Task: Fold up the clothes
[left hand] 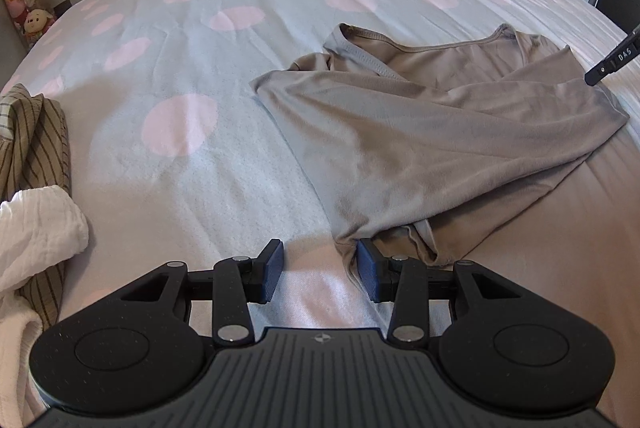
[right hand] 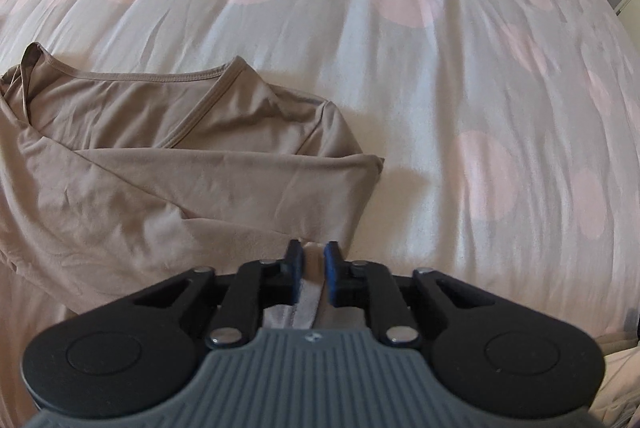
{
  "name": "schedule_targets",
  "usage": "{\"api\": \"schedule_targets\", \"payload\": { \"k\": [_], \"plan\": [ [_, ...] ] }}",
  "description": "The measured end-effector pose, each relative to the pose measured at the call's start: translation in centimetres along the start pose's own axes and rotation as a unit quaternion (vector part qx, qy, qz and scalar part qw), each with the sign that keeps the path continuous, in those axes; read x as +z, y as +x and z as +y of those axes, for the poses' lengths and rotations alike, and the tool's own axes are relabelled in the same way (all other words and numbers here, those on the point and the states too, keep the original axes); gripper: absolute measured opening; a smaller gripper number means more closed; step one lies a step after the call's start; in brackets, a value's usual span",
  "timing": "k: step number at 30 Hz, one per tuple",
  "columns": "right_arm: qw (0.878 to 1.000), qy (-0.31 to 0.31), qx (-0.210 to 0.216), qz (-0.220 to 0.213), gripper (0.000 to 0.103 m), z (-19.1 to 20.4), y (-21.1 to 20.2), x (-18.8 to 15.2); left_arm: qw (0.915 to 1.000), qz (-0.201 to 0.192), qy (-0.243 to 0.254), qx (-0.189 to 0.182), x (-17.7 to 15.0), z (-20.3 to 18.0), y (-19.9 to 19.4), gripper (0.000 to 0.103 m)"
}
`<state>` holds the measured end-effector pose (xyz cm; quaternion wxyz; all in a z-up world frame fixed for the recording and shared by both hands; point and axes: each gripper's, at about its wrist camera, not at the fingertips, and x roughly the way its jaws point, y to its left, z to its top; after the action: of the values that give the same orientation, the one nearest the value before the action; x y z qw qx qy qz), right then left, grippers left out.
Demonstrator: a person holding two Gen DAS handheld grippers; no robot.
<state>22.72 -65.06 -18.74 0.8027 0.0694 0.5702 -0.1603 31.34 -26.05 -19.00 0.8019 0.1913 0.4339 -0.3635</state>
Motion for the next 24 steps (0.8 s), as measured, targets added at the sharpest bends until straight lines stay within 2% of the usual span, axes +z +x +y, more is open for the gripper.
{"api": "schedule_targets", "payload": {
  "k": [2, 3, 6, 8, 11, 12, 14, 17, 20, 22, 24],
  "plan": [
    [1.000, -0.002, -0.007, -0.014, 0.006, 0.1, -0.6, -0.3, 1.0000, 0.001, -0.002, -0.004, 0.0, 0.0, 0.2, 0.028],
    [1.000, -0.003, -0.013, -0.023, 0.002, 0.1, -1.0, -0.5, 1.0000, 0.002, -0.002, -0.005, 0.0, 0.0, 0.2, 0.024],
    [0.997, 0.005, -0.047, -0.060, 0.000, -0.5, -1.9, -0.8, 1.0000, 0.007, 0.000, -0.005, -0.1, -0.2, 0.3, 0.015],
    [0.996, 0.031, -0.055, -0.070, 0.000, -1.9, -1.6, -0.6, 0.9999, 0.010, -0.001, -0.007, -0.1, -0.3, 0.3, 0.013],
    [0.995, 0.062, -0.021, -0.075, 0.001, -3.5, -1.1, -0.7, 0.9999, 0.012, -0.004, -0.011, 0.0, -0.2, 0.0, 0.006],
    [0.995, 0.062, -0.002, -0.079, 0.004, -3.4, -1.2, -0.9, 0.9999, 0.012, -0.003, -0.012, 0.0, -0.2, -0.2, 0.004],
    [0.994, 0.055, 0.021, -0.088, 0.007, -3.0, -1.5, -1.0, 0.9999, 0.009, 0.003, -0.008, 0.0, -0.4, -0.6, 0.003],
    [0.996, 0.031, 0.019, -0.081, 0.020, -2.0, -1.2, -1.0, 0.9999, 0.003, 0.015, -0.007, -0.1, -0.8, -1.0, 0.002],
    [0.997, 0.034, 0.015, -0.073, 0.020, -1.6, -0.7, -1.2, 0.9989, 0.003, 0.045, 0.007, -0.4, -1.3, -1.0, 0.003],
    [0.997, 0.034, 0.016, -0.070, 0.020, -1.5, -0.6, -1.5, 0.9962, -0.002, 0.083, 0.024, -0.9, -1.9, -1.1, 0.004],
    [0.997, 0.034, 0.016, -0.067, 0.020, -1.3, -0.5, -1.9, 0.9927, -0.010, 0.116, 0.032, -1.3, -2.6, -1.3, 0.017]
  ]
}}
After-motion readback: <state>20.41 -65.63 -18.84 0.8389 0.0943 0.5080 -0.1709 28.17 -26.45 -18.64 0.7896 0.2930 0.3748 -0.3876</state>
